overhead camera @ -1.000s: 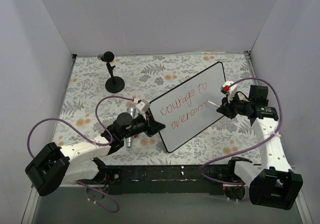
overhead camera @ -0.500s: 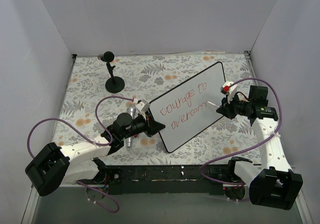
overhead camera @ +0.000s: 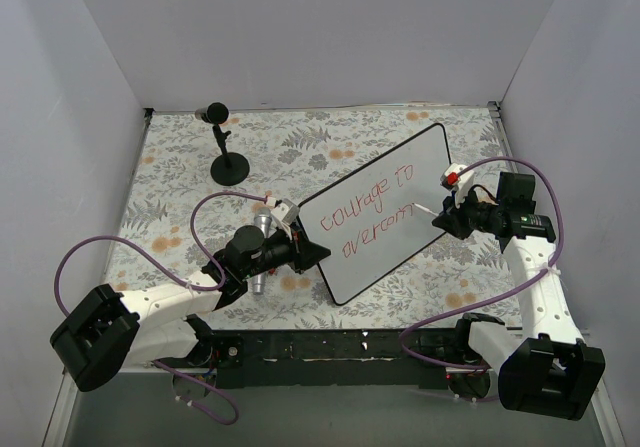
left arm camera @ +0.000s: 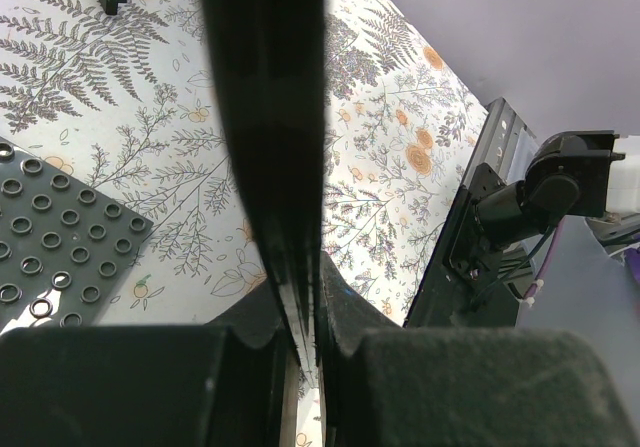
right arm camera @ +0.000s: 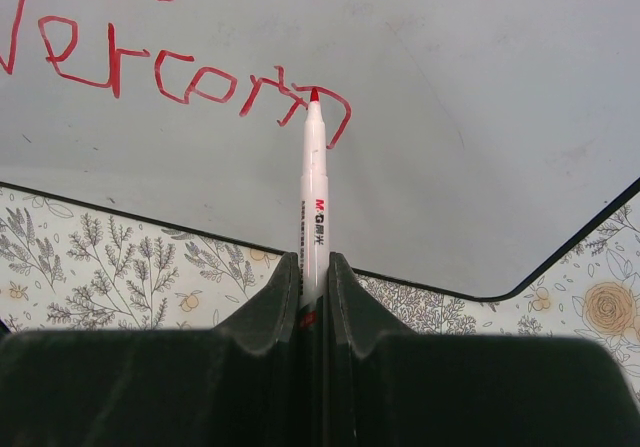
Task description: Write a sentence on the whiteboard
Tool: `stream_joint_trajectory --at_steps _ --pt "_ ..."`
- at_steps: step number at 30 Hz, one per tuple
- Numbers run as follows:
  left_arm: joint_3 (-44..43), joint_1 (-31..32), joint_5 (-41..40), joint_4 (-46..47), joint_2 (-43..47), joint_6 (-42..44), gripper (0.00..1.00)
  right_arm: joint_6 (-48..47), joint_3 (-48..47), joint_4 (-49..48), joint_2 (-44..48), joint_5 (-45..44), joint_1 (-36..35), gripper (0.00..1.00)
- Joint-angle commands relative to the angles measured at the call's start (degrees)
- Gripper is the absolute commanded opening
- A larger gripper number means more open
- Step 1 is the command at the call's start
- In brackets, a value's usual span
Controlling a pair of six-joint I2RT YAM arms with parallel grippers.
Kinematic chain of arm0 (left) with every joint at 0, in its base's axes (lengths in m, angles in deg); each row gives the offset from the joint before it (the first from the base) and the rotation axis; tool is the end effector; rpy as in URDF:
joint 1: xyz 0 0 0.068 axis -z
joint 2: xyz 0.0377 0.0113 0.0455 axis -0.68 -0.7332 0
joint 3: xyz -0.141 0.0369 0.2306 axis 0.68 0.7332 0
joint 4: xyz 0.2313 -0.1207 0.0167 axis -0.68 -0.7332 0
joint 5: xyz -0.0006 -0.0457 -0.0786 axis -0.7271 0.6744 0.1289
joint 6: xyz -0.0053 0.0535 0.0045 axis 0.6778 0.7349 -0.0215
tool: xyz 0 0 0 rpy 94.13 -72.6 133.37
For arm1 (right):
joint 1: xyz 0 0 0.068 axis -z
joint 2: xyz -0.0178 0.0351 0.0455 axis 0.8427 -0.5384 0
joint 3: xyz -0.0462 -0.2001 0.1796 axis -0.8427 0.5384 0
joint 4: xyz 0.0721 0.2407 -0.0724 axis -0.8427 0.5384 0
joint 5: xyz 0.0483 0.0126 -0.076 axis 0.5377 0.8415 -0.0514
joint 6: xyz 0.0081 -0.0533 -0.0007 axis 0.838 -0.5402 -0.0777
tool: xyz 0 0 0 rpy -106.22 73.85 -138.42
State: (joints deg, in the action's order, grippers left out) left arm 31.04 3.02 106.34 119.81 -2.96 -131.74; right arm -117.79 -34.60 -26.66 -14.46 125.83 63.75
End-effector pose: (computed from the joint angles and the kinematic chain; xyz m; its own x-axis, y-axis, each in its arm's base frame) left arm 0.1506 -0.1706 0.2018 -0.8722 -0.3565 -0.3349 0.2265 0.3124 -0.9226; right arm 0.2007 0.0010 0.2780 -0.3120 -0.4625 -0.8299 -0.7395 0.6667 -0.0935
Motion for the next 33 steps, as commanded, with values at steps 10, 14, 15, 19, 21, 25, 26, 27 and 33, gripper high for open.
stream_joint_trajectory --at_steps 10,14,15,19,21,25,26,27,33 --pt "1.6 0.3 1.0 -2.0 1.0 4.3 0.0 0.6 -0.1 -1.0 1.2 1.0 0.3 0.01" --pt "1.6 0.3 1.0 -1.9 1.0 4.3 0.0 0.3 -0.1 -0.9 1.2 1.2 0.3 0.01" --pt "1.6 0.3 1.0 -1.9 0.9 4.3 0.0 0.3 0.0 -0.9 1.2 1.1 0.3 0.01" --pt "1.5 0.3 1.1 -1.9 0.9 4.3 0.0 0.1 0.0 -0.7 1.3 0.8 0.3 0.01" --pt "1.6 0.3 1.1 -1.9 0.9 4.3 0.0 -0.1 0.0 -0.4 1.4 0.8 0.3 0.01" --pt "1.6 0.3 1.3 -2.0 0.9 4.4 0.0 -1.5 -0.4 -0.2 0.8 0.5 1.0 0.01" --pt "1.6 0.2 1.5 -2.1 0.8 4.4 0.0 -1.9 -0.7 0.1 0.5 0.6 1.4 0.01" --pt "1.5 0.3 1.5 -2.1 0.8 4.4 0.0 -2.9 -1.7 0.7 -0.2 0.6 2.4 0.01" --pt "0.3 0.3 1.8 -3.7 0.7 4.5 0.0 -7.9 -4.0 4.5 -3.8 2.2 5.9 0.01"
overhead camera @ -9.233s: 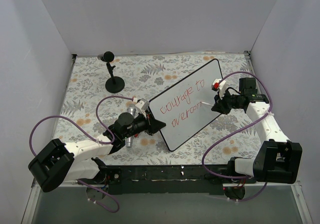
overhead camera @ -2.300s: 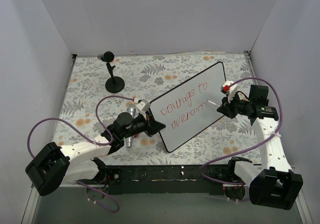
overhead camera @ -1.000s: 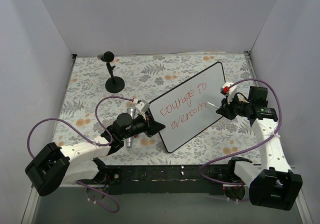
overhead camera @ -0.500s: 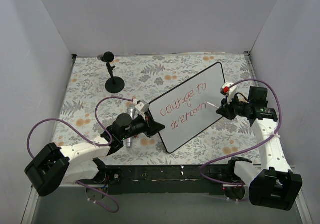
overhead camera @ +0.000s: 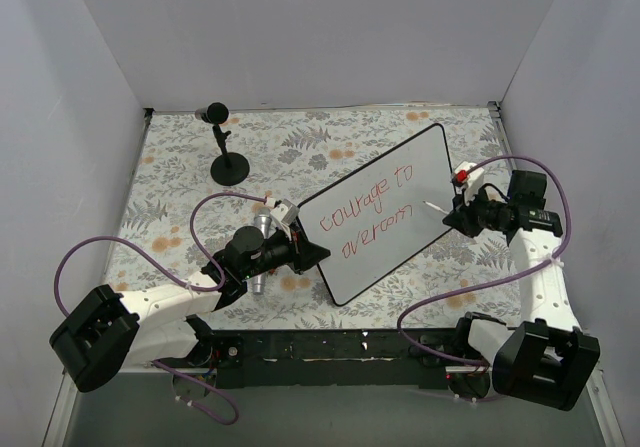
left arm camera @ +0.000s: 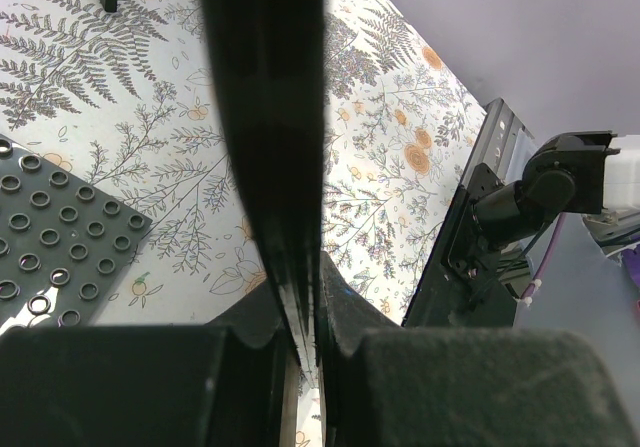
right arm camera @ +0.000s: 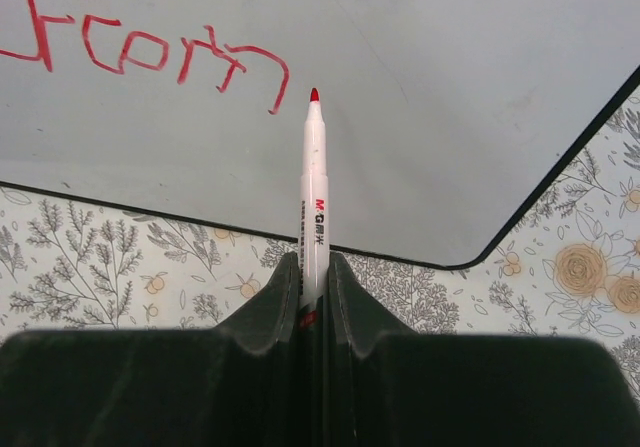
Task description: Write a sentence on the whiteboard
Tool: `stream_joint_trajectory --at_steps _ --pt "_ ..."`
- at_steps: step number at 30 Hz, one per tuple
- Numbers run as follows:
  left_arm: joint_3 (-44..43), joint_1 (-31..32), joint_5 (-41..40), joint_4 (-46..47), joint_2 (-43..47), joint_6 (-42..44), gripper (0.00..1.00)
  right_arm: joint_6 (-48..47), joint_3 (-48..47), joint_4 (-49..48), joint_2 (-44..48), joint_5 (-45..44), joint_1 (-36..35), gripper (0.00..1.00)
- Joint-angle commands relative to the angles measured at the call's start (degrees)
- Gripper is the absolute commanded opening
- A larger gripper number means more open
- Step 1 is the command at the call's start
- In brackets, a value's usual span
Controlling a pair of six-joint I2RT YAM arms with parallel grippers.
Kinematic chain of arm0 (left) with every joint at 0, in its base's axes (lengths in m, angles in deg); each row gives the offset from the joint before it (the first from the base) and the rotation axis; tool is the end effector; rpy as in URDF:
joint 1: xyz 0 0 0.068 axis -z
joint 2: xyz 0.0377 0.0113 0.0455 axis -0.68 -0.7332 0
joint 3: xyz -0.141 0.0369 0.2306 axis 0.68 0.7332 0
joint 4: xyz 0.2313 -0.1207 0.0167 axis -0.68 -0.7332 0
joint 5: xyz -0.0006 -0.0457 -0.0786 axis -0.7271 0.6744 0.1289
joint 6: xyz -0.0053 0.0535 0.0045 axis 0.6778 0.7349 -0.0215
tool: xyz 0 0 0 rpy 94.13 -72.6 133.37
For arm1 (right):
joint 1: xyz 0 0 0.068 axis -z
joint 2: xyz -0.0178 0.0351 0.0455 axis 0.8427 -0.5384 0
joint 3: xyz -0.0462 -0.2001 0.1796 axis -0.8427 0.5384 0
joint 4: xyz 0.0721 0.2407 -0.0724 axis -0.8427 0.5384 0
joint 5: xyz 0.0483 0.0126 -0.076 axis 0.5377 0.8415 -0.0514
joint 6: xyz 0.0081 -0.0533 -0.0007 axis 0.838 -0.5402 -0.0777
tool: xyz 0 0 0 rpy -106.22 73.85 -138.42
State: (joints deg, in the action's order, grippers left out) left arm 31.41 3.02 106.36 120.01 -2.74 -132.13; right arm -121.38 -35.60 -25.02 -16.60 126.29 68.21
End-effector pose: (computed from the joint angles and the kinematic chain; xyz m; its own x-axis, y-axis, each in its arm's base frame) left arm 0.1497 -0.1698 0.2009 -0.8737 -0.3586 -0.3289 0.2212 0.3092 -0.9249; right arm 0.2051 -0.0154 0.2750 -0.3390 -0.4707 -0.8146 -0.7153 0.6914 -0.1019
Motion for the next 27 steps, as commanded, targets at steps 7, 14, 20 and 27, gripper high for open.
stream_joint_trajectory --at_steps 7,14,20,27 --pt "-0.7 0.3 1.8 -4.9 0.1 4.6 0.0 -7.2 -2.4 3.2 -4.6 3.5 1.4 0.01" --pt "-1.3 0.3 2.2 -5.3 -0.5 4.7 0.0 -6.9 -3.6 1.9 -8.3 4.6 1.2 0.01" --pt "-1.3 0.3 2.3 -5.1 -0.8 4.8 0.0 -5.5 -3.3 -0.7 -9.0 4.0 0.8 0.01" --pt "-1.3 0.3 2.6 -4.8 -1.2 4.8 0.0 -3.9 -3.3 -2.7 -10.5 2.9 0.0 0.01"
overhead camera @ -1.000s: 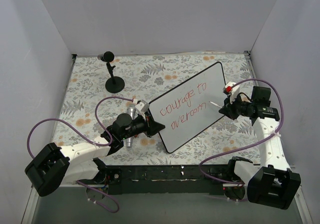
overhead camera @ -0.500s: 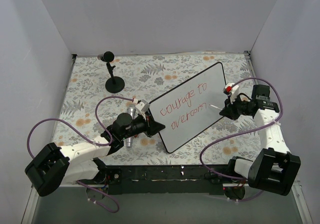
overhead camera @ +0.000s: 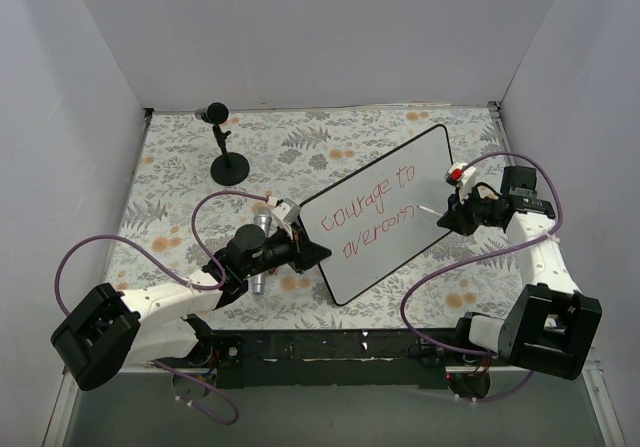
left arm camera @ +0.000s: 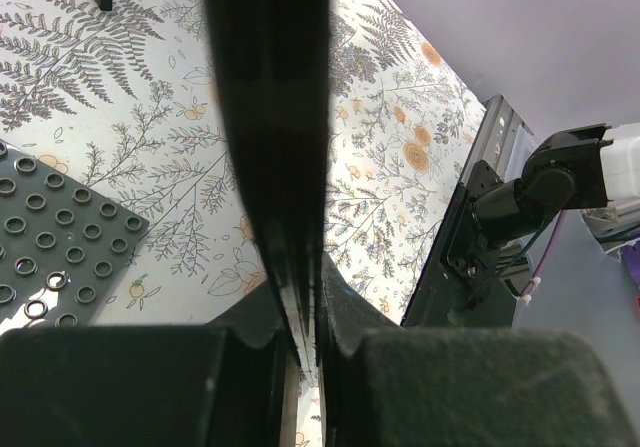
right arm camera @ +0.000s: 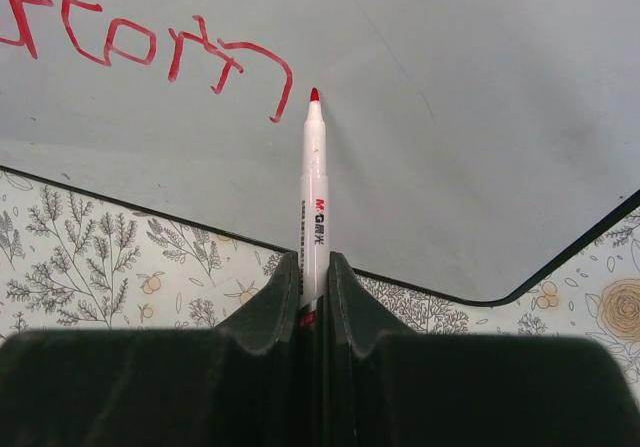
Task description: Write a sentence on the whiteboard
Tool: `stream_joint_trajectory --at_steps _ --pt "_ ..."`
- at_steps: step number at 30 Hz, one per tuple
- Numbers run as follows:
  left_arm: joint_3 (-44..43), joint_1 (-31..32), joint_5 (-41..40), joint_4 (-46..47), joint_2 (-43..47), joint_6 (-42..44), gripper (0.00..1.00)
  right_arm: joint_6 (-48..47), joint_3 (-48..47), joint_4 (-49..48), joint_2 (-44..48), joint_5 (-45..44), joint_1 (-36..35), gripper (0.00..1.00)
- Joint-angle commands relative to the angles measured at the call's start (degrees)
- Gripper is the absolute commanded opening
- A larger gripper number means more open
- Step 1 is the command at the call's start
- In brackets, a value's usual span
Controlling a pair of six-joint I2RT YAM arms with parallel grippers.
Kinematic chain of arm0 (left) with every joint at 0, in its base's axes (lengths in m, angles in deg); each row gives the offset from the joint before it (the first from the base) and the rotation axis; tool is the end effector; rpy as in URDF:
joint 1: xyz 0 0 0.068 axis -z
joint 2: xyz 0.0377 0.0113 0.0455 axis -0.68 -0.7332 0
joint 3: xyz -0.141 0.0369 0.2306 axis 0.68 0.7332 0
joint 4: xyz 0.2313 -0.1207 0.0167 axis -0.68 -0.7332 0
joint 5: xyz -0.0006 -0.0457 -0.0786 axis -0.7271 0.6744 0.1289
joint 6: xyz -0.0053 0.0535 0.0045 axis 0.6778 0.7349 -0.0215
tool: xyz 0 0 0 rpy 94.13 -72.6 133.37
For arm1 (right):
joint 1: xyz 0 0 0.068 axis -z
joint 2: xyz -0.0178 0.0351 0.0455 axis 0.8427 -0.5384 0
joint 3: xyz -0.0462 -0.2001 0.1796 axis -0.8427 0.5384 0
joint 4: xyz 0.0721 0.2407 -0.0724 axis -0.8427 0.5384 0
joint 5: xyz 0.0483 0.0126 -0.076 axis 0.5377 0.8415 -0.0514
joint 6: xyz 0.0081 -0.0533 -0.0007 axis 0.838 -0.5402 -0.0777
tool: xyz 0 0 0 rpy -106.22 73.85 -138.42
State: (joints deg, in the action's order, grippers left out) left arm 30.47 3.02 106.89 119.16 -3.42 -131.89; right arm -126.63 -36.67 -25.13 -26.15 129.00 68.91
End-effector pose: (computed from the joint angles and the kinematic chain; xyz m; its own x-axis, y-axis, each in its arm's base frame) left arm 0.1516 -0.1722 0.2022 -0.8787 -0.3474 -0.3274 0.2198 0.3143 -0.9235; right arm 0.2305 -0.0218 0.2489 -0.3724 -0.4851 -0.7912 -0.7678 0.6399 -0.0310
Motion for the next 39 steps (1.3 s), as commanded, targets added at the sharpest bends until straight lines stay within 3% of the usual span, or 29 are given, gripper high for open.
stream_joint_trajectory --at_steps 1,25,39 --pt "-0.4 0.3 2.1 -4.0 -0.5 4.6 0.0 1.4 -2.3 -2.8 -1.1 0.1 -0.8 0.01" --pt "-0.1 0.3 1.9 -3.9 -0.4 4.8 0.0 6.9 -2.2 -8.1 -0.8 -6.0 -1.1 0.01" --pt "-0.3 0.4 2.0 -3.8 -0.6 5.0 0.0 8.5 -3.4 -9.4 -0.3 -4.0 -1.2 0.01"
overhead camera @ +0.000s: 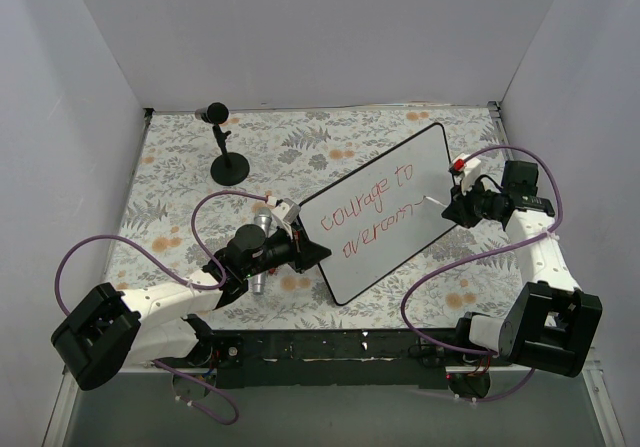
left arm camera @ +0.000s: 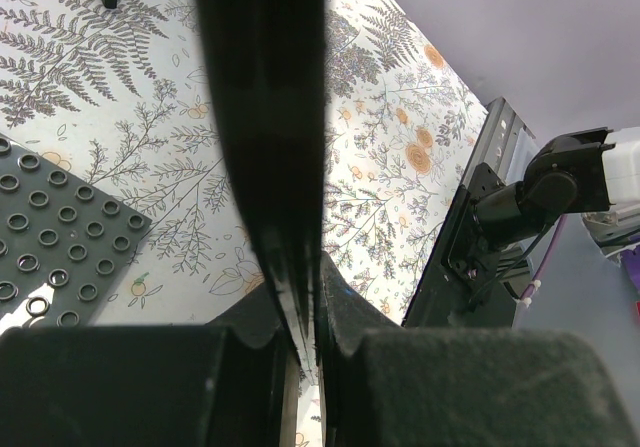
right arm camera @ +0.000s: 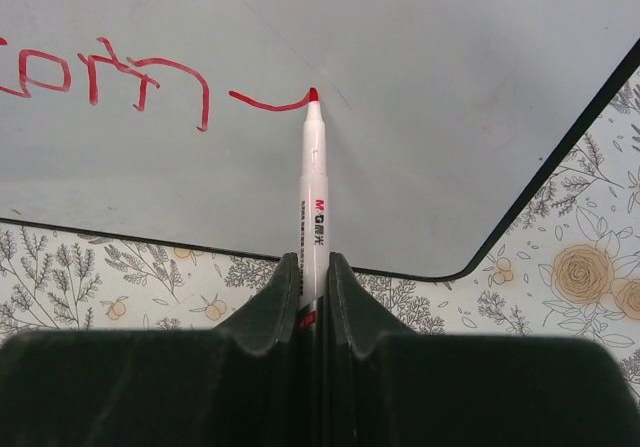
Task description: Write a sentence on the whiteboard
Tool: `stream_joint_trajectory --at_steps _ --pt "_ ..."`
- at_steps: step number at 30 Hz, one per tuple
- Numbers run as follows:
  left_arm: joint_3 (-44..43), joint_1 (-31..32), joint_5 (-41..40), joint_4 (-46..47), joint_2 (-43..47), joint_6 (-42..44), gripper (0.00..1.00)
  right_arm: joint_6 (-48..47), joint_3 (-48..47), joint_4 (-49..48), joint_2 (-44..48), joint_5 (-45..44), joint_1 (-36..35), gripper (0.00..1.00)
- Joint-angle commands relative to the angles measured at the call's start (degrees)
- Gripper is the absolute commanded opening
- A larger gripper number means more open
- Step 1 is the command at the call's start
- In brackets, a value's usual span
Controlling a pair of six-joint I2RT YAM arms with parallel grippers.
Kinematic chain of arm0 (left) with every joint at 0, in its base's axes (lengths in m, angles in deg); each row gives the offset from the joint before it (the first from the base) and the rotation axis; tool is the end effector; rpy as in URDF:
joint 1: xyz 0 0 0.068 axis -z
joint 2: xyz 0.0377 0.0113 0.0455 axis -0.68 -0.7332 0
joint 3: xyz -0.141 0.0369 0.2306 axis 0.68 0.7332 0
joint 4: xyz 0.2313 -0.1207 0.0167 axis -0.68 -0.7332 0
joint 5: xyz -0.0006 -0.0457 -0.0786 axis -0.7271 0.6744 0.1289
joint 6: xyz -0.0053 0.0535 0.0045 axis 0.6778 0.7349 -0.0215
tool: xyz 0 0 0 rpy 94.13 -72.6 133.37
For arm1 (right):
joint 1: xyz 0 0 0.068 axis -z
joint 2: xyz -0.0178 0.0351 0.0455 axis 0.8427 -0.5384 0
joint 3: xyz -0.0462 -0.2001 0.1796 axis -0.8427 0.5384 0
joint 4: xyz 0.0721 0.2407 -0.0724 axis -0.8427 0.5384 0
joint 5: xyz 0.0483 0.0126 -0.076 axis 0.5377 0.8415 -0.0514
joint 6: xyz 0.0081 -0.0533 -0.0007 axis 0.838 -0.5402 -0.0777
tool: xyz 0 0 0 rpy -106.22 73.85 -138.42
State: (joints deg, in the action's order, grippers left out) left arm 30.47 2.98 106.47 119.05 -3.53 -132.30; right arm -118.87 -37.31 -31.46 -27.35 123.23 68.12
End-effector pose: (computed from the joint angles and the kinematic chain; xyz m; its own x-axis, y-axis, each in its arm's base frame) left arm 0.1521 -0.1720 0.2016 -0.8780 -0.3553 -0.3208 0.2096 0.3170 -0.9250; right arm 0.2446 -0.0240 0.2524 -0.4264 -0.4526 -0.7832 -0.6793 0.7319 -0.0531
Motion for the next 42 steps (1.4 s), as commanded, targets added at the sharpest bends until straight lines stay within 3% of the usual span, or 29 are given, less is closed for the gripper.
stream_joint_trajectory --at_steps 1,14,42 --pt "-0.3 0.3 2.4 -3.7 -0.5 5.4 0.0 0.7 -2.8 -3.1 1.0 2.1 -0.3 0.01" --pt "-0.3 0.3 2.6 -3.1 -1.3 5.3 0.0 -3.2 -3.0 1.3 -0.4 5.3 -1.7 0.01" --pt "0.1 0.3 2.4 -2.4 -1.3 5.2 0.0 -6.1 1.0 4.8 -0.3 0.9 -2.2 0.01"
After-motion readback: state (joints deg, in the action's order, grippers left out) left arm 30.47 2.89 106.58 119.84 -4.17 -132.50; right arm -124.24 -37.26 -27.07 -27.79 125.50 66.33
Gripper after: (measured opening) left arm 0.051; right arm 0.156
